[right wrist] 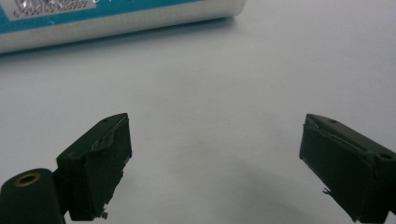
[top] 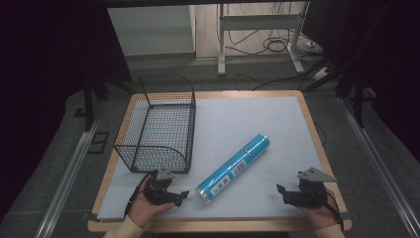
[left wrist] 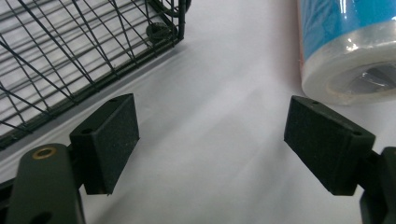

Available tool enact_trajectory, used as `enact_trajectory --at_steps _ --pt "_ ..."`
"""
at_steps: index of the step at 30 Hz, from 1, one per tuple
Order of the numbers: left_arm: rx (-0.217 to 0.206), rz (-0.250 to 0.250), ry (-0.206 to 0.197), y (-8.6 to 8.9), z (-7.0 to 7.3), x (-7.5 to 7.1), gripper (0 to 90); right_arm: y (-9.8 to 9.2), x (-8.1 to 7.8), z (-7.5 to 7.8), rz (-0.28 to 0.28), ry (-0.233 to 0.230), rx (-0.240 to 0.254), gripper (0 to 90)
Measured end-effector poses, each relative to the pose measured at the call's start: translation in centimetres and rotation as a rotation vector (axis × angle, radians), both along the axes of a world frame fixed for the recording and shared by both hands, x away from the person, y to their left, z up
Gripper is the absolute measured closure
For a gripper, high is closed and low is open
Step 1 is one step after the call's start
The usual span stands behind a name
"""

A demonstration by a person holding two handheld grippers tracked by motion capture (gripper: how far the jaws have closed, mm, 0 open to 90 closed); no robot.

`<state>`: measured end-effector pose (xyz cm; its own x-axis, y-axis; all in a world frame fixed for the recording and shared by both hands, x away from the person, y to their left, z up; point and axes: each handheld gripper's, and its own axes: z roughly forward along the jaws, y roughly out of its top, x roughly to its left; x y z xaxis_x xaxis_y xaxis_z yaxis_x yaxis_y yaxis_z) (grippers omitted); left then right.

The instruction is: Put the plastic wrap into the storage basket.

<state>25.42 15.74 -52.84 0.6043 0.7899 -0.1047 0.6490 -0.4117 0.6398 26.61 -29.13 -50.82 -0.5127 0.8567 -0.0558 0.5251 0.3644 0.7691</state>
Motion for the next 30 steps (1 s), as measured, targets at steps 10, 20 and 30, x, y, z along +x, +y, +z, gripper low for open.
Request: enact_trajectory --at_steps 10,20,30 --pt "0.005 -0.001 -0.004 0.1 0.5 0.0 17.2 0.4 -0.4 -0.4 0.032 0.001 -0.041 8.3" --pt "0.006 -0.01 -0.01 -0.1 0.9 -0.4 18.5 0.5 -0.3 -0.1 0.035 -0.001 -0.025 10.7" --pt "-0.028 -0.021 -0.007 -0.4 2.7 -0.7 20.3 0.3 -0.3 0.1 0.029 -0.007 -0.026 10.9"
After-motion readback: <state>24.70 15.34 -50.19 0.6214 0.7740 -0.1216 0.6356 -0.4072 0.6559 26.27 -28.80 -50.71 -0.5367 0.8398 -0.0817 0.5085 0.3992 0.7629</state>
